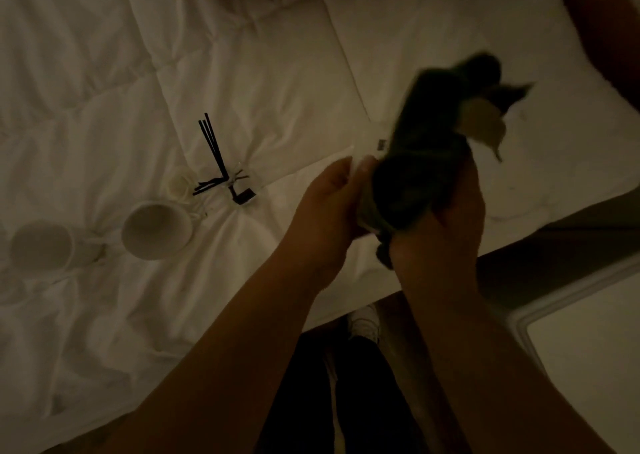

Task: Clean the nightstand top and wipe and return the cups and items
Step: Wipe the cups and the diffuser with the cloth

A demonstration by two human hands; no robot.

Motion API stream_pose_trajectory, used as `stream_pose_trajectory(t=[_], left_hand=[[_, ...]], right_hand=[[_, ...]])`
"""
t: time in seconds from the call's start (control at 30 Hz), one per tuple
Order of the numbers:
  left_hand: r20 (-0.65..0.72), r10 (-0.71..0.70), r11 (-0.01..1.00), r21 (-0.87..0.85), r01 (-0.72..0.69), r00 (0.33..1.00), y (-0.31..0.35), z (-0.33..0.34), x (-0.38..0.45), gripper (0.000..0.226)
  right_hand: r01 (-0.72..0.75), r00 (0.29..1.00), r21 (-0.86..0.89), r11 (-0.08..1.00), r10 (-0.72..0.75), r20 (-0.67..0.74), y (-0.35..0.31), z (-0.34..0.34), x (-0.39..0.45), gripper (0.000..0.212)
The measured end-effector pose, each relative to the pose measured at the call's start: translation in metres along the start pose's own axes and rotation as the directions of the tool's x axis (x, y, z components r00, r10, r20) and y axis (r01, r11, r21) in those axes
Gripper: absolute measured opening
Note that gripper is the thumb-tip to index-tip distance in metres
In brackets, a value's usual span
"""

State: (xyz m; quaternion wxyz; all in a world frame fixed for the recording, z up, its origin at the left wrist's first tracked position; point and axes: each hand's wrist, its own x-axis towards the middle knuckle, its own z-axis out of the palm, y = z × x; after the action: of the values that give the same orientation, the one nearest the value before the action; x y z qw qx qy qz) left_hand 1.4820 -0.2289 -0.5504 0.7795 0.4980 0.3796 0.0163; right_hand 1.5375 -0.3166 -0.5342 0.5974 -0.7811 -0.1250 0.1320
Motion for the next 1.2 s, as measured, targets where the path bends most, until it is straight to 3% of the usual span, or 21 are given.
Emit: stream_pose_trajectory(t=[0.1,0.23,0.33,0.43,0.5,0.57,0.63,0.7,0.73,0.87,0.93,1.07,1.13,1.2], left_hand=[[-0.050,-0.049,0.993,-0.111,0.043,0.998,0.005,0.000,-0.004,0.031],[-0.132,0.006,0.960,-0.277,-0.043,0.991,0.009,-0.004,0.004,0.038],[-0.187,0.004,0.939,-0.338,-0.068,0.982,0.006,-0.014,0.012,0.014],[-0.222,0.001,0.973,-0.224,-0.052,0.975,0.003,-0.030,0.020,0.021],[-0.258,0.003,0.983,-0.177,-0.050,0.966,0.005,-0.039,0.027,0.011],[-0.253,-0.003,0.987,-0.155,-0.037,0.968,0.008,-0.049,0.035,0.021],[-0.275,0.089,0.991,0.121,-0.057,0.957,0.007,-0.059,0.047,0.032],[-0.289,0.260,0.850,0.521,-0.077,0.921,0.002,-0.065,0.062,0.035],[-0.295,0.315,0.767,0.639,-0.059,0.902,0.000,-0.066,0.069,0.035],[-0.204,0.457,0.456,0.890,-0.030,0.866,-0.014,-0.070,0.092,0.037],[-0.137,0.448,0.363,0.931,-0.039,0.884,-0.019,-0.073,0.096,0.039],[-0.073,0.430,0.328,0.941,-0.080,0.900,-0.016,-0.067,0.083,0.059],[-0.075,0.444,0.405,0.905,-0.126,0.893,-0.006,-0.053,0.059,0.060],[-0.060,0.325,0.529,0.839,-0.128,0.944,0.008,-0.039,0.027,0.046]], right_hand=[[-0.008,0.995,-0.034,0.999,0.011,0.104,-0.010,0.007,0.024,0.045],[0.011,0.981,-0.042,0.999,-0.003,0.195,-0.004,0.010,0.018,0.039],[0.030,0.978,-0.021,0.999,-0.025,0.207,0.004,0.011,0.007,0.034],[0.054,0.959,-0.057,0.997,-0.036,0.280,0.014,0.006,-0.006,0.030],[0.016,0.932,-0.105,0.994,0.023,0.361,0.023,-0.003,-0.015,0.026],[-0.046,0.905,-0.143,0.989,0.102,0.414,0.036,-0.013,-0.024,0.030],[-0.151,0.918,-0.127,0.980,0.187,0.351,0.047,-0.024,-0.030,0.045],[-0.282,0.923,-0.055,0.958,0.287,0.256,0.057,-0.034,-0.030,0.042],[-0.320,0.921,-0.037,0.947,0.320,0.224,0.060,-0.038,-0.030,0.040],[-0.368,0.909,0.000,0.930,0.359,0.211,0.065,-0.046,-0.027,0.039],[-0.352,0.911,0.010,0.936,0.340,0.235,0.063,-0.046,-0.027,0.040],[-0.307,0.920,0.047,0.951,0.284,0.269,0.049,-0.047,-0.021,0.042],[-0.282,0.921,0.045,0.958,0.258,0.291,0.039,-0.047,-0.018,0.044],[-0.269,0.920,0.021,0.963,0.250,0.302,0.017,-0.046,-0.015,0.041]])
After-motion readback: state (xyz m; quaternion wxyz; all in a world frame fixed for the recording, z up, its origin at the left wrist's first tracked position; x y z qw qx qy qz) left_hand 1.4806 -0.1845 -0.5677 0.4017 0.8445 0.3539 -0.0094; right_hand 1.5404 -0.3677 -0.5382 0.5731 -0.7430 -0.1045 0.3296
